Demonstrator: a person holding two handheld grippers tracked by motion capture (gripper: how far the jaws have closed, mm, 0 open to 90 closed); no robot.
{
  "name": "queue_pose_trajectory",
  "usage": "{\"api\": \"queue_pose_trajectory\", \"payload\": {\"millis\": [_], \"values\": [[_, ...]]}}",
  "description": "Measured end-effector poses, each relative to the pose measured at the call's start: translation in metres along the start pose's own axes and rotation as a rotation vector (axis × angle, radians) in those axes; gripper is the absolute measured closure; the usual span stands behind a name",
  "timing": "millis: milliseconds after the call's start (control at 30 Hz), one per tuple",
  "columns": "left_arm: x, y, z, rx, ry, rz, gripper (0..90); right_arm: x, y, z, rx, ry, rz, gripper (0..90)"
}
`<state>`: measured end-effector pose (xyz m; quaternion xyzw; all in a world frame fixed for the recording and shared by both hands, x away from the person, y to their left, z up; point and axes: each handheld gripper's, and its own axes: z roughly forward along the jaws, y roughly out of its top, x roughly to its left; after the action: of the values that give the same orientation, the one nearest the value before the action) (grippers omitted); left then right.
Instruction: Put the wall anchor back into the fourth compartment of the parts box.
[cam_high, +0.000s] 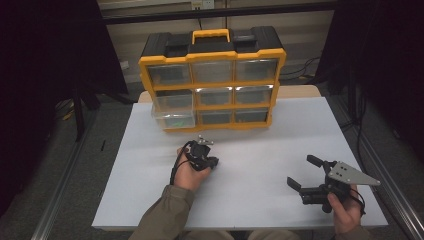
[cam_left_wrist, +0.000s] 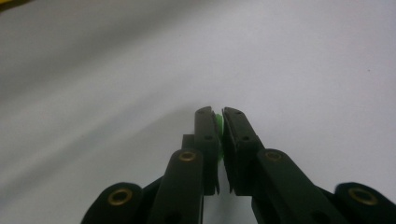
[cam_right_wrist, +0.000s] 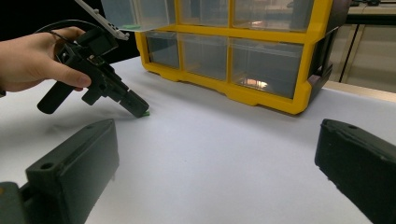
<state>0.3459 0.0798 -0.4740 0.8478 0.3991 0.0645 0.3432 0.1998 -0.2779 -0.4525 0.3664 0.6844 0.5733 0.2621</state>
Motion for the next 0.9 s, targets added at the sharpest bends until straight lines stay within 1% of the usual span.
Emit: {"api": "queue_pose_trajectory", "payload": {"millis": [67,100,167,233,267,300,367,467,500,567,633,667,700,733,767,800,833,900], "values": [[0.000,0.001,-0.001,0.017,-0.005,-0.009,84.9,0.000,0.000,0.000,-0.001,0.001,-0.001,0.0],[0.000,0.001,-0.001,0.022,-0.004,-0.020,84.9,0.000,0.000,0.000,0.000,0.003,-0.001,0.0],[0.001,0.003,-0.003,0.045,-0.021,-0.049,85.0,0.000,0.000,0.000,0.001,-0.001,0.000,0.0],[0.001,0.004,-0.004,0.051,-0.029,-0.067,85.0,0.000,0.000,0.000,0.001,-0.003,0.000,0.0],[0.001,0.004,-0.005,0.053,-0.041,-0.076,85.0,0.000,0.000,0.000,0.002,-0.003,-0.001,0.0],[0.002,0.005,-0.006,0.048,-0.048,-0.076,85.0,0.000,0.000,0.000,0.000,-0.001,0.000,0.0],[0.001,0.008,-0.010,0.059,-0.056,-0.094,85.0,0.000,0.000,0.000,-0.001,0.000,0.000,0.0],[0.002,0.013,-0.016,0.070,-0.071,-0.111,85.0,0.000,0.000,0.000,0.000,0.000,-0.001,0.0],[0.003,0.014,-0.018,0.075,-0.080,-0.112,85.0,0.000,0.000,0.000,0.002,0.001,-0.001,0.0],[0.004,0.017,-0.021,0.077,-0.082,-0.113,85.1,0.000,0.000,0.000,0.000,0.001,-0.001,0.0],[0.005,0.019,-0.025,0.081,-0.093,-0.121,85.0,0.000,0.000,0.000,0.000,0.001,-0.001,0.0],[0.006,0.021,-0.027,0.087,-0.092,-0.116,85.1,0.000,0.000,0.000,0.000,0.002,-0.002,0.0],[0.006,0.022,-0.028,0.080,-0.089,-0.127,85.1,0.000,0.000,0.000,-0.001,0.000,-0.003,0.0],[0.007,0.023,-0.030,0.085,-0.093,-0.125,85.1,0.000,0.000,0.000,-0.001,0.001,-0.003,0.0],[0.008,0.025,-0.031,0.088,-0.101,-0.140,85.1,0.000,0.000,0.000,-0.001,0.001,-0.002,0.0],[0.008,0.026,-0.033,0.092,-0.104,-0.145,85.1,0.000,0.000,0.000,0.000,0.001,-0.001,0.0],[0.008,0.028,-0.035,0.089,-0.099,-0.142,85.1,0.000,0.000,0.000,-0.001,0.003,-0.001,0.0],[0.009,0.030,-0.038,0.100,-0.104,-0.137,85.1,0.000,0.000,0.000,0.000,0.003,-0.001,0.0]]}}
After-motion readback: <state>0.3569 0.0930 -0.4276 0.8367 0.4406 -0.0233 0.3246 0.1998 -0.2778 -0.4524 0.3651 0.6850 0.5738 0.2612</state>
